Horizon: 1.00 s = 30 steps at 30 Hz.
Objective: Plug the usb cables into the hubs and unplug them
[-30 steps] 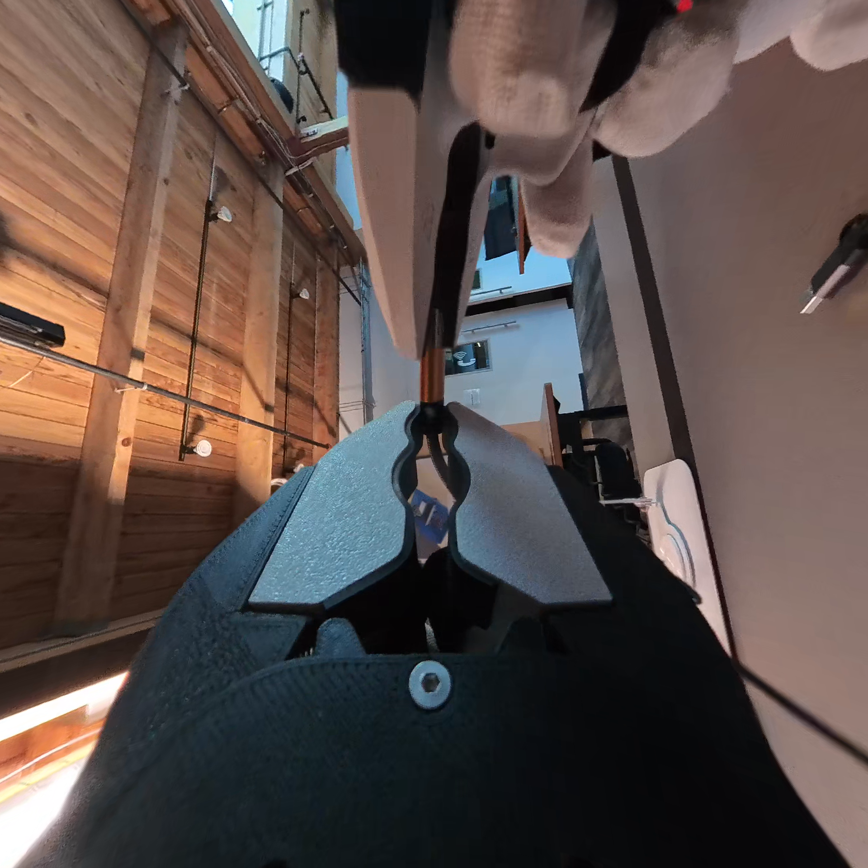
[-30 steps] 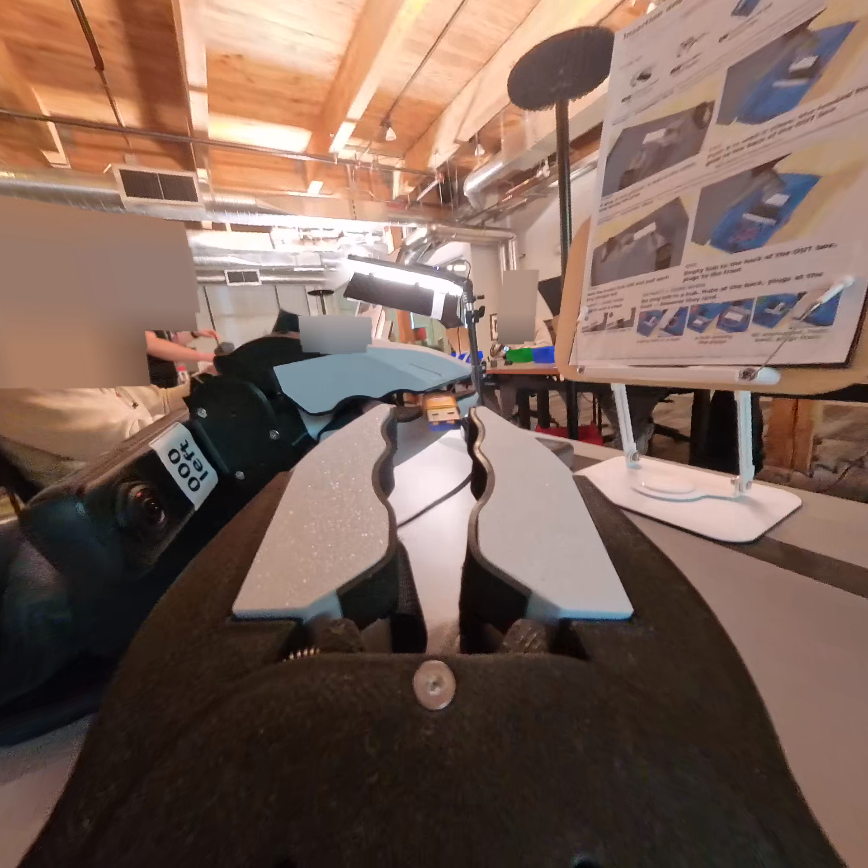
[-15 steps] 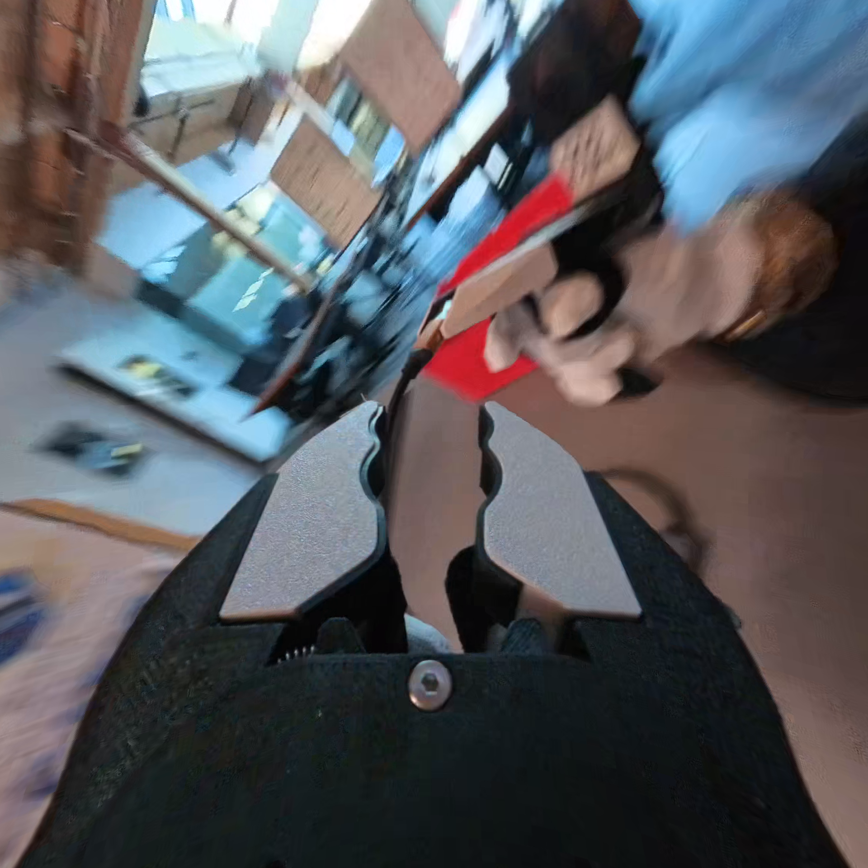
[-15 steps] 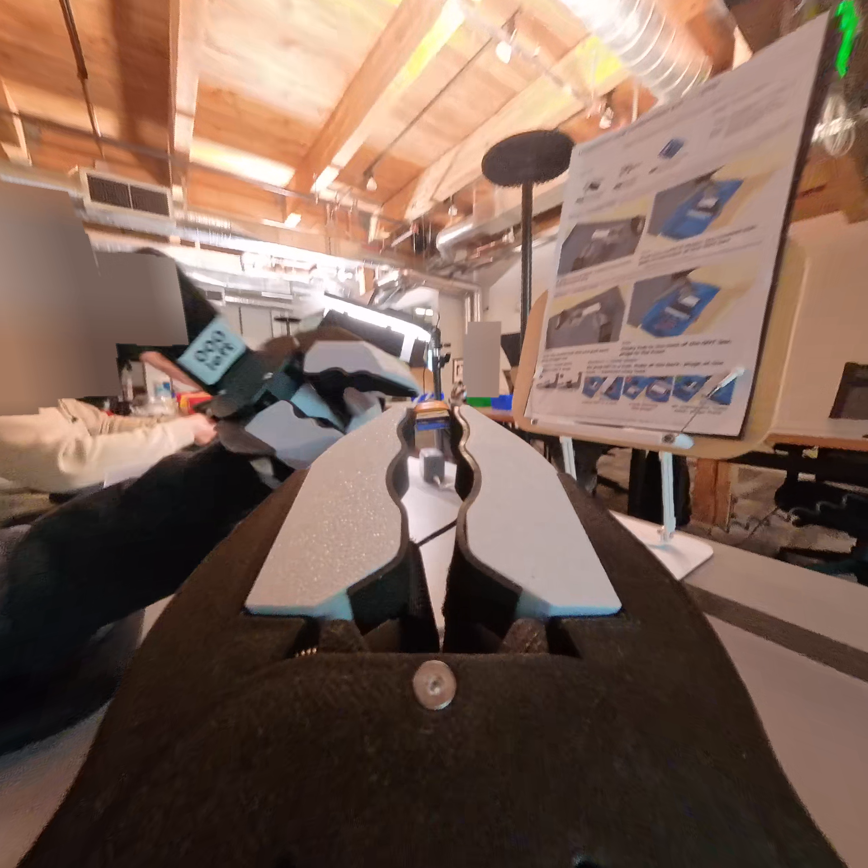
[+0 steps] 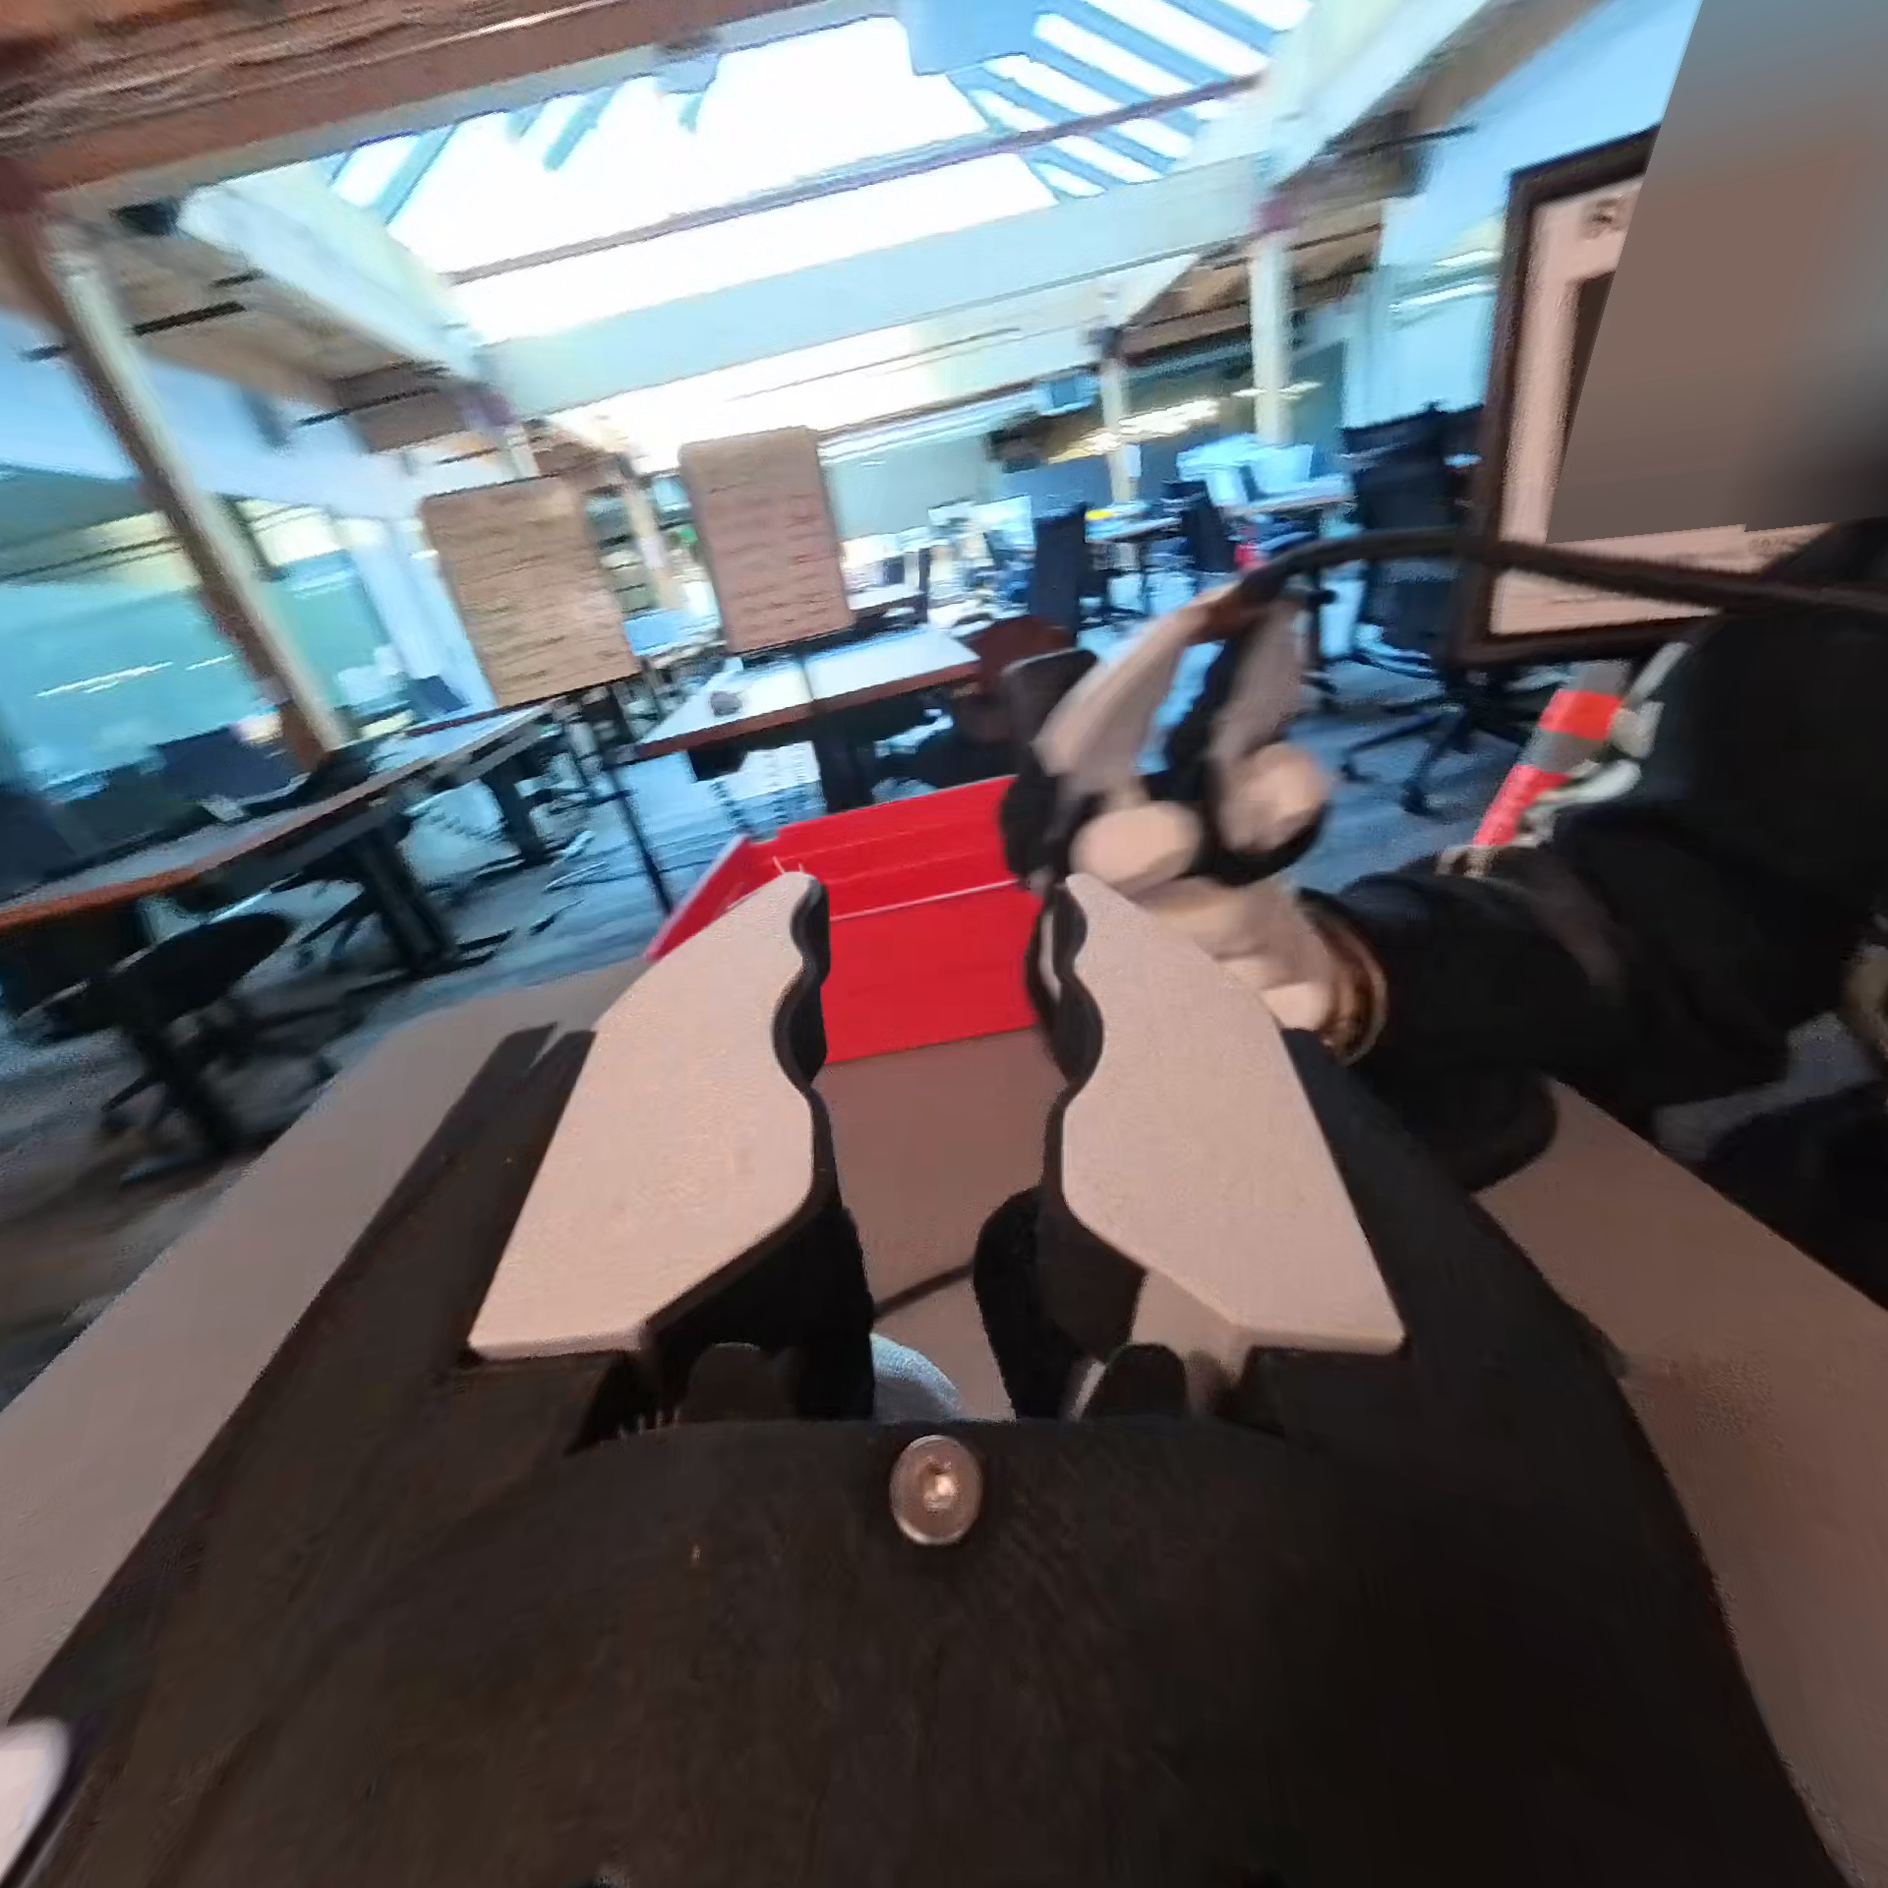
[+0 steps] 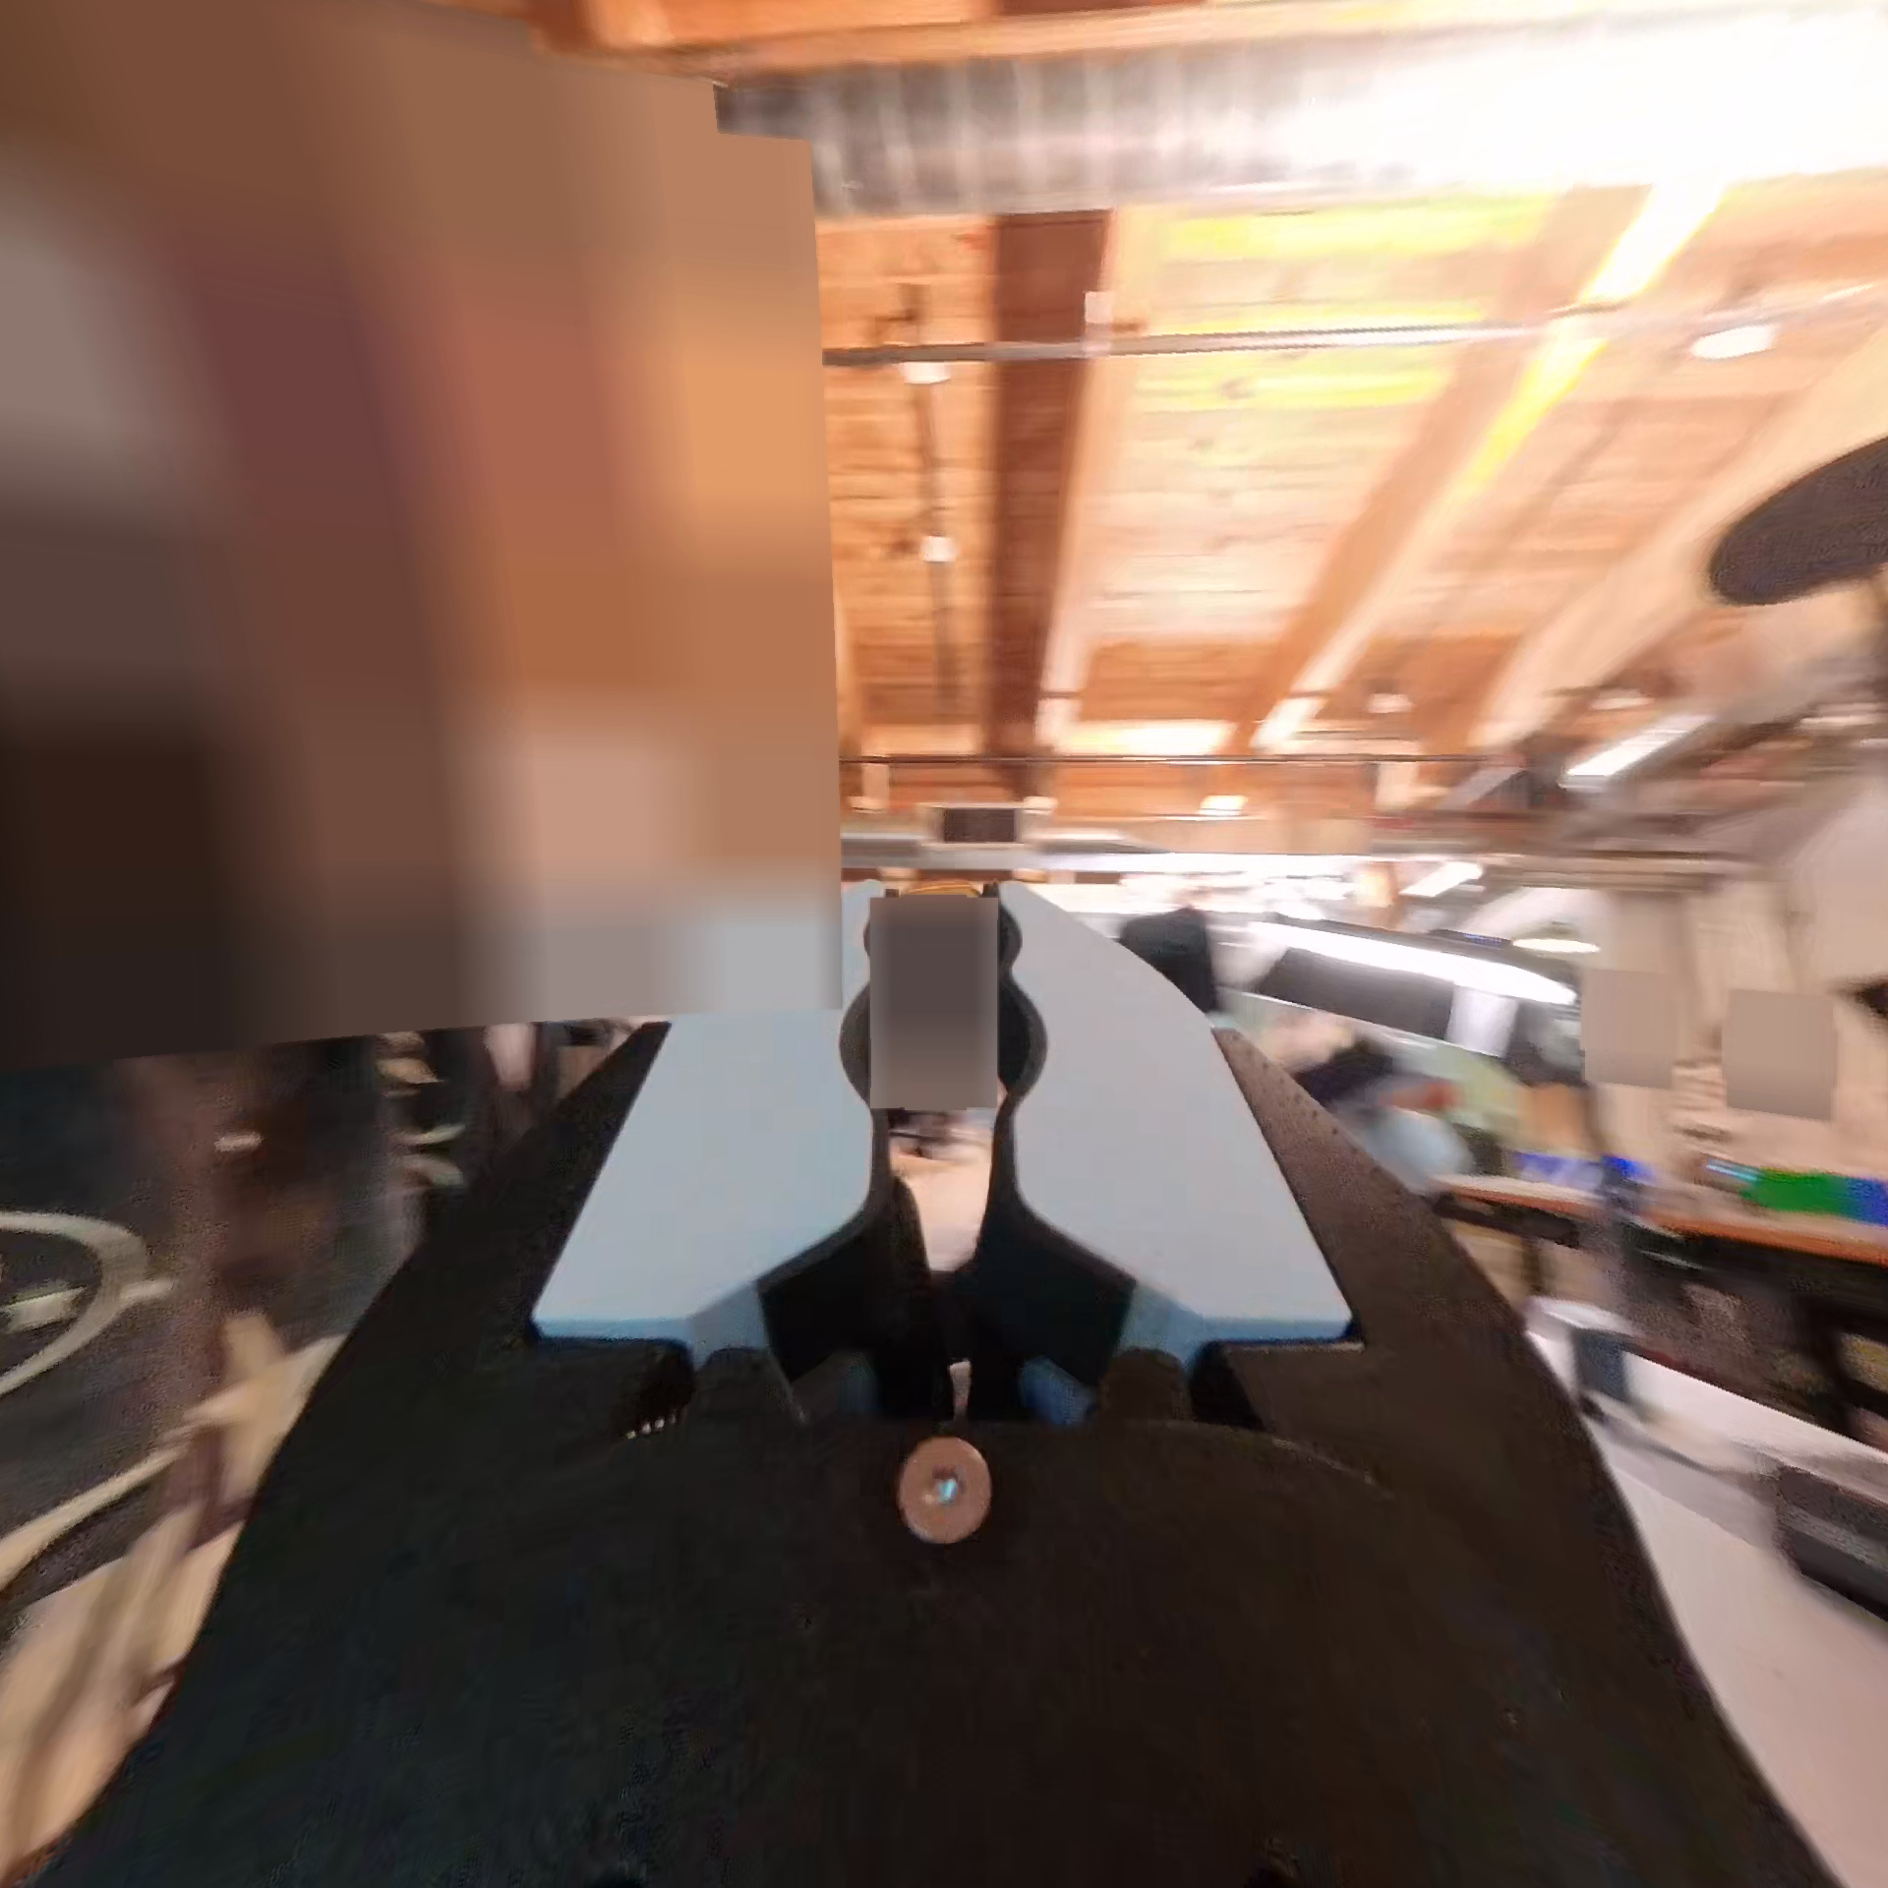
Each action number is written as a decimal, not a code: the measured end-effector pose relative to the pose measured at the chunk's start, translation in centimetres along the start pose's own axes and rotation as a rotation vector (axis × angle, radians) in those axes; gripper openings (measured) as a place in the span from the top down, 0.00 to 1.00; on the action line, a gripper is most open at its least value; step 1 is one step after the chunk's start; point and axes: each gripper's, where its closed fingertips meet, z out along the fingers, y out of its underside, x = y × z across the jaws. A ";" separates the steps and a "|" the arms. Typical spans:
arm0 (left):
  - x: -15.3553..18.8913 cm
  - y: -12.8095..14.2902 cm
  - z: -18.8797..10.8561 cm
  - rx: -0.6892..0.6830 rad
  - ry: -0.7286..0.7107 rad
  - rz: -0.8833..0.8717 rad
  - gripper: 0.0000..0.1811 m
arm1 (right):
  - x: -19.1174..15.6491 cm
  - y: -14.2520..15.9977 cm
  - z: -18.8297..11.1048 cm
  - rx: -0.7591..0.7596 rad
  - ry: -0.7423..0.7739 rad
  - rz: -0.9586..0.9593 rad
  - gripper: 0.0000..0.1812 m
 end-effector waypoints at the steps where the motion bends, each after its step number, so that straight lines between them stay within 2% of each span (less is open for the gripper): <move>1: 1.3 0.1 1.4 -0.007 0.047 0.015 0.76 | 1.1 0.1 -0.3 -0.017 0.080 -0.045 0.92; 3: 2.8 0.0 3.5 -0.002 0.080 0.041 0.76 | 2.3 0.5 -0.7 -0.092 0.181 -0.136 0.92; 6: 3.7 -1.7 4.1 0.101 0.104 0.003 0.79 | 2.9 1.6 -0.7 -0.207 0.229 -0.217 0.92; 8: 3.6 -2.4 3.6 0.139 0.123 -0.031 0.83 | 2.9 1.8 -0.7 -0.216 0.233 -0.223 0.92; 12: 3.7 -1.5 3.2 0.072 0.147 -0.019 0.88 | 2.9 2.4 -0.6 -0.251 0.233 -0.237 0.92; 16: 3.8 -1.5 3.1 0.063 0.156 -0.010 0.92 | 2.9 2.4 -0.6 -0.259 0.241 -0.250 0.92; 30: 4.1 -1.6 2.8 0.078 0.192 -0.047 0.92 | 2.8 2.8 -0.5 -0.295 0.237 -0.268 0.92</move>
